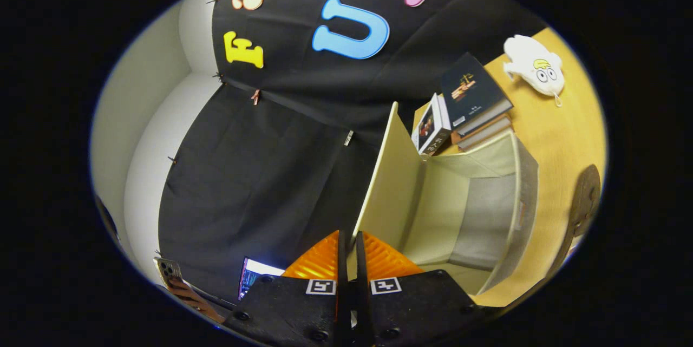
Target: Open the storage box then place both shoes into the box .Put the left shoe in first, then the right shoe, with the right side of both shoes facing outward in a uniform manner.
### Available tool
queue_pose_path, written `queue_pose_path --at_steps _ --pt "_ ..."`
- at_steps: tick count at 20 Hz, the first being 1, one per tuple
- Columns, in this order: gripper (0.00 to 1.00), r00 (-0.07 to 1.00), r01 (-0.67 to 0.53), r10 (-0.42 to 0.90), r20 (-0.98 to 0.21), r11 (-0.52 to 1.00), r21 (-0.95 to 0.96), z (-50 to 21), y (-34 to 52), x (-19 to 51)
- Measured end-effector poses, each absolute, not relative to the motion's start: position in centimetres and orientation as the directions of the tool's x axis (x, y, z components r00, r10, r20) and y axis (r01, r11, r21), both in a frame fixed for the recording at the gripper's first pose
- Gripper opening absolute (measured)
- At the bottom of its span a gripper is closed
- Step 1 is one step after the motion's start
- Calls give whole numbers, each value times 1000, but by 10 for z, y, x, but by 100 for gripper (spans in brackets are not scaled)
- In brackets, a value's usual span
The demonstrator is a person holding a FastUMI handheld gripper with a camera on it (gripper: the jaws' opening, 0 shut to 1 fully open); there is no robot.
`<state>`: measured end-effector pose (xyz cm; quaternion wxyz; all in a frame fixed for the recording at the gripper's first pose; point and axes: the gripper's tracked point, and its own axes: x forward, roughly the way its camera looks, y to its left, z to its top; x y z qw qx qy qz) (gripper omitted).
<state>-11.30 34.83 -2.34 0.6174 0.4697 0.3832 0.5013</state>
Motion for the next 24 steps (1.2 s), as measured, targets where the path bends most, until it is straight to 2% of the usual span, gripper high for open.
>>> queue_pose_path --at_steps 6,12,14,15,16,20,21,24 --pt "10 165 -325 986 11 44 945 8 412 -118" --pt "11 133 -299 991 -28 67 952 -1 459 -126" --pt "16 110 -298 993 -43 74 952 -5 465 -132" --pt "22 105 -301 993 -46 75 951 -7 468 -133" --pt "33 106 -304 993 -52 82 949 -7 469 -131" --pt "86 152 -301 987 -61 105 948 -8 465 -120" --pt "96 164 -299 984 -68 116 947 -9 464 -116" --pt "96 199 -301 977 -75 134 944 -8 453 -108"
